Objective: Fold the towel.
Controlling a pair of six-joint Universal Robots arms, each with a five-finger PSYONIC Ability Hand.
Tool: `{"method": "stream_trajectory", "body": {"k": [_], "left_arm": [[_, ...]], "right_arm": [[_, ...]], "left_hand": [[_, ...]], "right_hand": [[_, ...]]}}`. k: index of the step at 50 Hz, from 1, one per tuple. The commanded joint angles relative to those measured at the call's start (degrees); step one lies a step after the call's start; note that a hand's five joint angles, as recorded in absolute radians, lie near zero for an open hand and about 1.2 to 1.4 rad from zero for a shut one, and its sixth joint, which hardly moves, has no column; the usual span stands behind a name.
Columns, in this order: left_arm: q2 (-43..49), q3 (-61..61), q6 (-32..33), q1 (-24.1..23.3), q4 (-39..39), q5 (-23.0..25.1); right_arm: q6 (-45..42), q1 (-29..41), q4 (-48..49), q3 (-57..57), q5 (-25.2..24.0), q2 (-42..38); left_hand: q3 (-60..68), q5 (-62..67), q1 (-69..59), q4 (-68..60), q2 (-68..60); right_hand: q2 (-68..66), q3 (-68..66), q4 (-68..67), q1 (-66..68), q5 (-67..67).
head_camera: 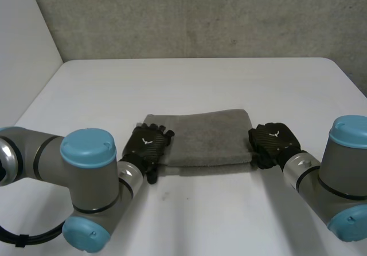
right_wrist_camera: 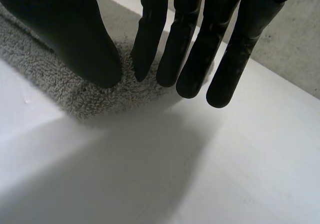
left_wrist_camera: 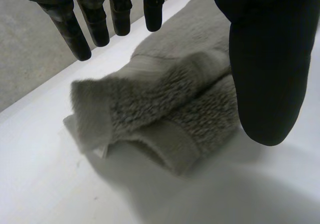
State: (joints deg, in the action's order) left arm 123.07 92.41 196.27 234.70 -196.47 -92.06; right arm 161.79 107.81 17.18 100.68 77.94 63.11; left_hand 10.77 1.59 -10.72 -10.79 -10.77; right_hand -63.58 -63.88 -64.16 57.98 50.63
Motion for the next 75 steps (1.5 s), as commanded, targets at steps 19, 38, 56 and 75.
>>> {"method": "stream_trajectory", "body": {"k": [19,38,56,75], "left_arm": [[-9.2,3.1,-0.6,-0.5,-0.1,0.1],[-16.3,6.1,-0.7,7.7,0.2,0.5],[-18.6,6.2,-0.9,8.8,0.3,0.5],[-7.6,-9.9,-13.5,2.2,1.0,0.6]], "right_arm": [[6.5,-0.9,2.6,1.4,-0.2,-0.9],[-13.1,-6.7,-0.4,-1.2,0.5,8.6],[-16.2,23.4,-2.6,-10.3,-5.2,-5.2],[2.3,7.4,-2.7,-2.6,-7.6,10.5]], "left_hand": [[0.6,-0.2,-0.7,-0.6,-0.6],[0.0,-0.9,0.0,0.1,0.1],[0.1,-0.7,-0.2,-0.1,-0.1],[2.6,1.8,-2.7,-2.6,-2.6]], "right_hand": [[-16.4,-16.1,-15.8,22.0,19.4],[-16.4,-16.1,-15.8,22.0,19.4],[-16.4,-16.1,-15.8,22.0,19.4],[53.6,53.9,54.2,-48.0,-50.6]]}}
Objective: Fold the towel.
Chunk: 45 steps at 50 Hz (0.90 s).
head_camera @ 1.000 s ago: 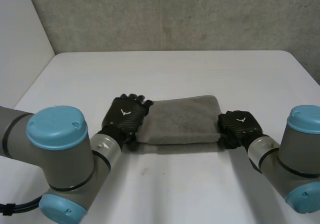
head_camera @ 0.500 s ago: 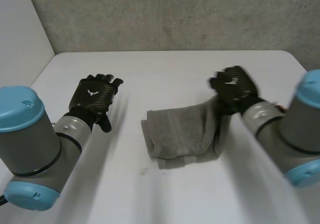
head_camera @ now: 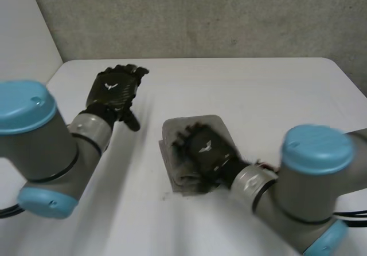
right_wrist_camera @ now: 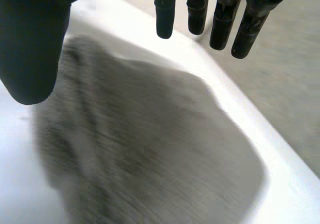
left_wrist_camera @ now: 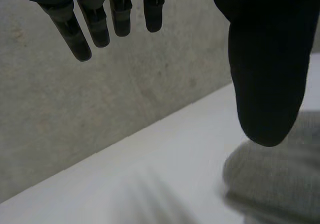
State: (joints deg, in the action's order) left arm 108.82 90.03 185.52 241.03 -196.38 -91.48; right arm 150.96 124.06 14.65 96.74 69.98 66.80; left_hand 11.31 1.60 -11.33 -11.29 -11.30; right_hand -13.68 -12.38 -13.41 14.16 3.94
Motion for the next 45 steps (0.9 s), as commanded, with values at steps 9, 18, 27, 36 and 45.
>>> {"method": "stream_trajectory", "body": {"k": [9,18,27,36,45], "left_arm": [[15.6,-10.2,-3.1,-11.3,2.4,-1.9],[21.4,-9.2,-2.4,-12.7,3.1,-10.3],[20.1,-7.7,-2.3,-12.8,3.3,-10.1],[13.2,-7.5,-2.2,-13.0,3.9,-9.9],[-1.3,-8.3,-2.3,-10.1,8.0,-9.7]], "right_arm": [[26.7,-14.5,-4.2,-3.1,-1.2,3.2],[26.0,-14.3,-13.3,-13.2,-1.3,-9.2],[19.0,-13.9,-14.7,-16.5,-1.3,-16.8],[17.3,-13.6,-13.9,-16.1,-0.5,-6.1],[22.1,-14.5,-11.1,-16.6,6.2,8.4]], "left_hand": [[2.8,2.5,-2.7,-2.8,-2.8],[1.9,1.6,-1.9,-2.0,-1.9],[0.6,0.3,-0.6,-0.6,-0.6],[-0.1,-0.4,0.1,0.1,0.1],[-0.8,-1.0,0.8,0.7,0.8]], "right_hand": [[3.7,2.4,3.4,-4.2,-3.9],[3.7,2.4,3.4,-4.2,-3.9],[3.7,2.4,3.4,-4.2,-3.9],[3.7,2.4,3.4,-4.2,-3.9],[3.7,2.4,3.4,-4.2,-3.9]]}}
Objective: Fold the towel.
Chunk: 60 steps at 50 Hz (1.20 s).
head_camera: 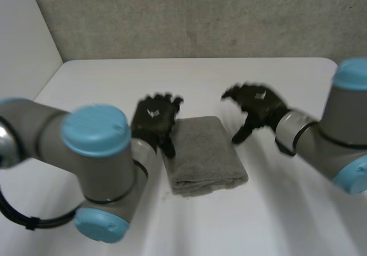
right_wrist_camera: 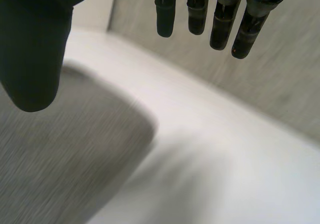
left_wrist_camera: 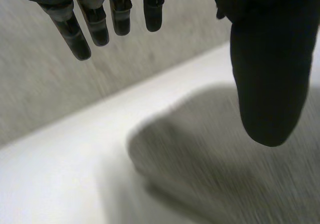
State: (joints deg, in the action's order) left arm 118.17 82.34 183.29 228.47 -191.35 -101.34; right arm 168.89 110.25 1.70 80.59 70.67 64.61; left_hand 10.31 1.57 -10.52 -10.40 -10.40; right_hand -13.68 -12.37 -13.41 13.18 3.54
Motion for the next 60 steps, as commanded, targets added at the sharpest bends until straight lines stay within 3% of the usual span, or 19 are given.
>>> {"method": "stream_trajectory", "body": {"k": [1,5,12,21,44,60], "left_arm": [[-14.0,-0.6,0.0,4.7,4.0,0.2],[-21.6,-1.0,0.1,11.7,7.9,0.5],[-26.6,-3.1,0.3,17.4,14.8,1.9],[-29.7,-3.8,0.0,17.5,17.6,6.1],[-29.5,-2.5,0.2,17.3,17.2,6.5],[-29.2,-1.5,-0.4,17.2,17.1,10.6]], "right_arm": [[5.6,-0.7,2.0,-0.5,8.0,14.0],[7.9,-2.9,2.0,-0.8,15.2,21.6],[7.0,-4.1,-1.4,-1.7,19.2,23.8],[4.8,-3.7,-9.0,-4.6,20.1,22.9],[1.6,-3.3,-9.3,-3.5,18.5,21.7],[1.6,-3.6,-9.2,-3.9,18.5,22.3]], "left_hand": [[0.2,-1.0,0.0,-0.2,-0.2],[0.7,-0.5,-0.5,-0.7,-0.7],[0.6,-0.7,-0.4,-0.5,-0.5],[0.2,-1.0,0.0,-0.2,-0.2],[0.1,-1.2,0.1,0.0,0.0],[0.1,-1.2,0.1,0.0,0.0]], "right_hand": [[3.7,2.4,3.4,-3.2,-3.5],[3.7,2.4,3.4,-3.2,-3.5],[3.7,2.4,3.4,-3.2,-3.5],[3.7,2.4,3.4,-3.2,-3.5],[3.7,2.4,3.4,-3.2,-3.5],[3.7,2.4,3.4,-3.2,-3.5]]}}
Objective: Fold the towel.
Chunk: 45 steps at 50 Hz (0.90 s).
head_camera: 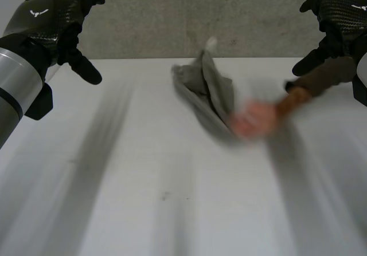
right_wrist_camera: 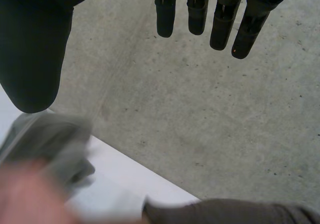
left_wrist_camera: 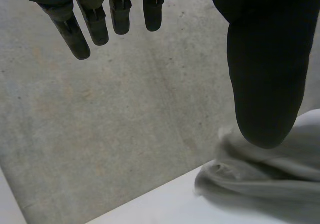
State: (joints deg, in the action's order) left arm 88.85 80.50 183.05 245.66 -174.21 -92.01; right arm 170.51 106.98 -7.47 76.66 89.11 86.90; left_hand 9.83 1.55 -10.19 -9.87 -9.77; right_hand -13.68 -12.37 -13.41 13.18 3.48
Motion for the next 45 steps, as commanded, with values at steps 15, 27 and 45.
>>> {"method": "stream_trajectory", "body": {"k": [15,27,45], "left_arm": [[0.2,1.3,-0.1,0.4,-1.6,1.3],[0.2,2.0,-0.1,0.4,-3.0,1.3],[6.2,2.1,0.4,1.0,-7.0,1.5]], "right_arm": [[0.0,-0.5,0.0,0.0,-0.1,0.0],[-0.1,-0.1,0.2,0.5,0.0,0.0],[-3.3,2.2,0.1,0.2,-4.7,-13.5]], "left_hand": [[0.5,-1.2,-0.2,-0.5,-0.6],[0.5,-1.2,-0.2,-0.5,-0.6],[1.9,0.2,-1.5,-1.9,-2.0]], "right_hand": [[3.7,2.4,3.4,-3.2,-3.5],[3.7,2.4,3.4,-3.2,-3.5],[3.7,2.4,3.4,-3.2,-3.5]]}}
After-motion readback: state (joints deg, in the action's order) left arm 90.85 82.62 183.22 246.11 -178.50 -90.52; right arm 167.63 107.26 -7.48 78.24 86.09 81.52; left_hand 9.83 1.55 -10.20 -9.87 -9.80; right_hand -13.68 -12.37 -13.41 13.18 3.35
